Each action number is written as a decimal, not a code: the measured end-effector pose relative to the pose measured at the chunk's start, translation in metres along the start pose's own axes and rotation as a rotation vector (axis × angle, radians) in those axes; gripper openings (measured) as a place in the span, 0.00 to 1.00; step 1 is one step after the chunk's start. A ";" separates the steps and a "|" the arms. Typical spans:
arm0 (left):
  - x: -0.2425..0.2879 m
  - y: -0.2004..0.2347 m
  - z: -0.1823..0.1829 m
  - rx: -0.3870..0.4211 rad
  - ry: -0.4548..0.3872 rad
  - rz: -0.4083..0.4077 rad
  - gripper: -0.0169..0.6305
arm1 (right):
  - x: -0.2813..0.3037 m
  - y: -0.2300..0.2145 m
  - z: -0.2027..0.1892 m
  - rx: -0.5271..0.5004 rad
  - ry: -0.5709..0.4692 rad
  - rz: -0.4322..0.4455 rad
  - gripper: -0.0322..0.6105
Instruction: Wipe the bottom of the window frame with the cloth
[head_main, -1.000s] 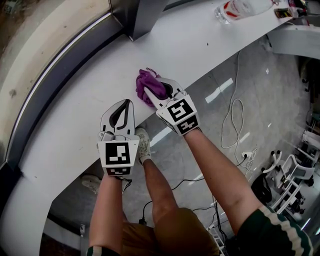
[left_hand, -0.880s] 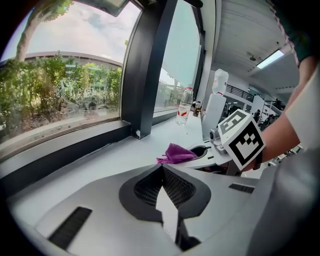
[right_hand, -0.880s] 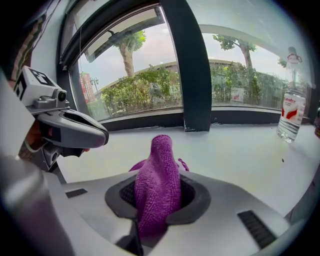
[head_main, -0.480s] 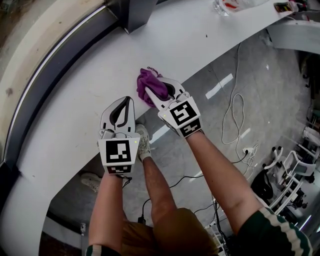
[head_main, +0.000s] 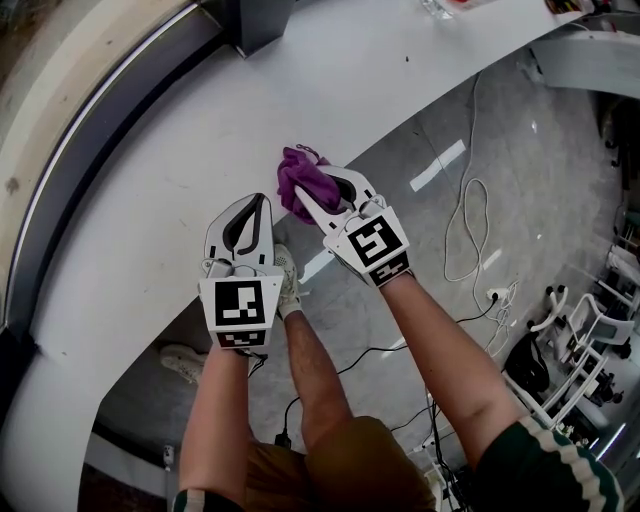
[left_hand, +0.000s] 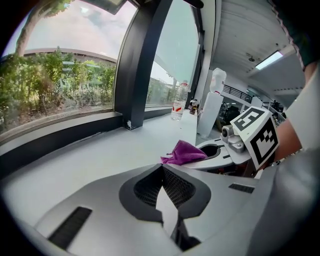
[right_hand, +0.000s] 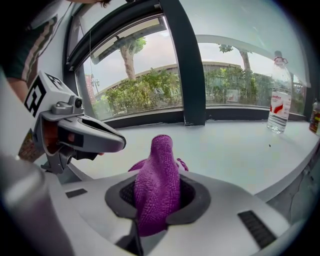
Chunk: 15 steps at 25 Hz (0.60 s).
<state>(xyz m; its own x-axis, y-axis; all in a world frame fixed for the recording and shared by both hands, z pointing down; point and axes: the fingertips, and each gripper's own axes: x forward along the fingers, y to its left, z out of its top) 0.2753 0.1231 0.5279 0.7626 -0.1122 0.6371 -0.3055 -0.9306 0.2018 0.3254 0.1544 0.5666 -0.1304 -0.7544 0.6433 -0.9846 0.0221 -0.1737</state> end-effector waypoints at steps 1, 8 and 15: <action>0.000 0.000 -0.001 -0.002 0.000 -0.001 0.04 | 0.000 0.000 0.000 0.001 -0.001 -0.003 0.20; -0.006 0.004 -0.006 -0.023 -0.010 0.007 0.04 | 0.000 0.000 0.000 0.021 -0.020 -0.033 0.20; -0.018 0.012 -0.014 -0.033 -0.004 0.020 0.04 | -0.001 0.001 0.000 0.023 -0.018 -0.047 0.20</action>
<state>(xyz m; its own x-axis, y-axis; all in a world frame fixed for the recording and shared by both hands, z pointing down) 0.2496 0.1186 0.5295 0.7583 -0.1317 0.6384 -0.3389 -0.9163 0.2135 0.3244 0.1553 0.5655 -0.0817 -0.7658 0.6379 -0.9865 -0.0289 -0.1610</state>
